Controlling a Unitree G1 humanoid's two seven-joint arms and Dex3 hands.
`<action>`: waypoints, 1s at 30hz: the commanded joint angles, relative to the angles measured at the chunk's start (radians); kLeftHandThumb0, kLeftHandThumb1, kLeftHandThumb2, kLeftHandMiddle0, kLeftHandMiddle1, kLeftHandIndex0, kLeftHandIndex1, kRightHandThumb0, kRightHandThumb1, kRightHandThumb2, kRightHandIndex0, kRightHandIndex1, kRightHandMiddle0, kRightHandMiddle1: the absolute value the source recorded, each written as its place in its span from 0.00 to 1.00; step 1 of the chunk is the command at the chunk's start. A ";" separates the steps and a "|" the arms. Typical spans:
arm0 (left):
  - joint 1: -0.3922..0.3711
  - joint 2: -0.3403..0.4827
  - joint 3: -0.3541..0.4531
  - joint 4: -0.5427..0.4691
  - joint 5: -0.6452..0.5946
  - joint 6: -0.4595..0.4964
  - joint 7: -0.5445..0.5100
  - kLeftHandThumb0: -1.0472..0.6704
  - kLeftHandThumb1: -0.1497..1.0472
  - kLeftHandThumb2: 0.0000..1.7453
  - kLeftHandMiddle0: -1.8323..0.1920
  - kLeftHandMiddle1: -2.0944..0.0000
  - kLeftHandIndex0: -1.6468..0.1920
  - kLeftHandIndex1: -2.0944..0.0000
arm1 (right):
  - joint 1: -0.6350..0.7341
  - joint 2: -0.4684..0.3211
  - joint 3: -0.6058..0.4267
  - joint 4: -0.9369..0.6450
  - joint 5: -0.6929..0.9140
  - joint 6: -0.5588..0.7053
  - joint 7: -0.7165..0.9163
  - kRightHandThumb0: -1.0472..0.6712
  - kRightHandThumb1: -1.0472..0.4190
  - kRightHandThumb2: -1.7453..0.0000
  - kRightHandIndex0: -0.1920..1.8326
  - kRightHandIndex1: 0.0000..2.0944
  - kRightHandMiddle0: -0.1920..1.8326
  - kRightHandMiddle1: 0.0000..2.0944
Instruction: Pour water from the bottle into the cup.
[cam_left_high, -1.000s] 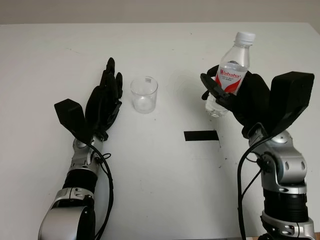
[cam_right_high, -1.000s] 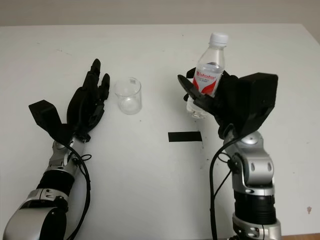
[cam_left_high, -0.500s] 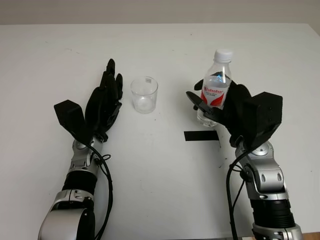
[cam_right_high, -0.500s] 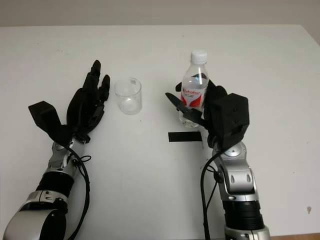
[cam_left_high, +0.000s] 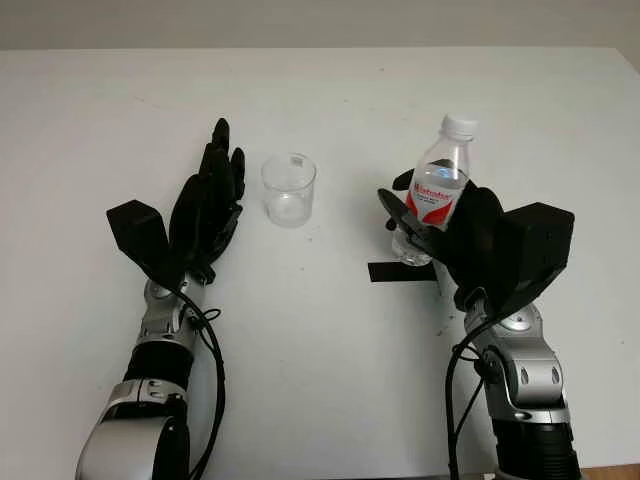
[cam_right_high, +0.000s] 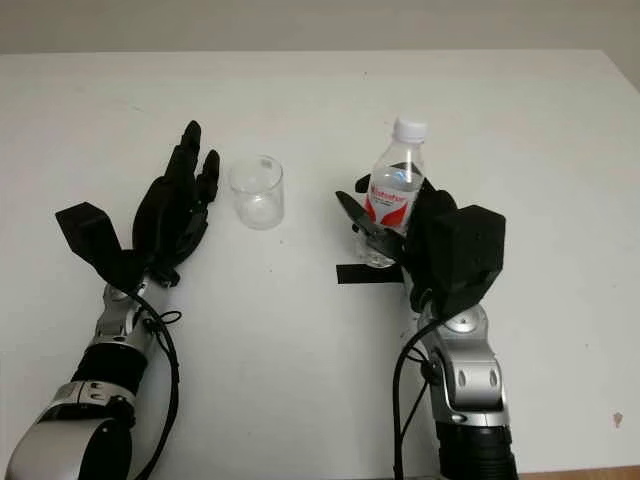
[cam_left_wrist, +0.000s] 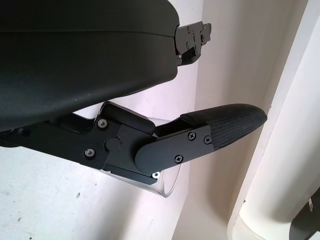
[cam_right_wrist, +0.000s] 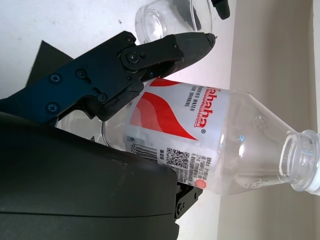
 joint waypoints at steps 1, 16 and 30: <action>0.037 0.002 0.001 0.020 -0.001 0.013 -0.002 0.11 1.00 0.41 1.00 1.00 1.00 1.00 | 0.023 0.007 -0.005 -0.023 0.006 -0.041 0.005 0.37 0.00 0.74 0.85 1.00 0.66 1.00; 0.033 0.002 -0.004 0.017 0.006 0.013 0.001 0.11 1.00 0.42 1.00 1.00 1.00 1.00 | -0.001 0.004 0.025 0.228 -0.103 -0.351 -0.005 0.37 0.00 0.75 0.77 1.00 0.61 1.00; 0.031 0.003 0.000 0.024 0.002 0.017 0.000 0.10 1.00 0.41 1.00 1.00 1.00 1.00 | -0.027 -0.011 0.032 0.269 -0.105 -0.355 0.027 0.36 0.00 0.75 0.81 1.00 0.66 1.00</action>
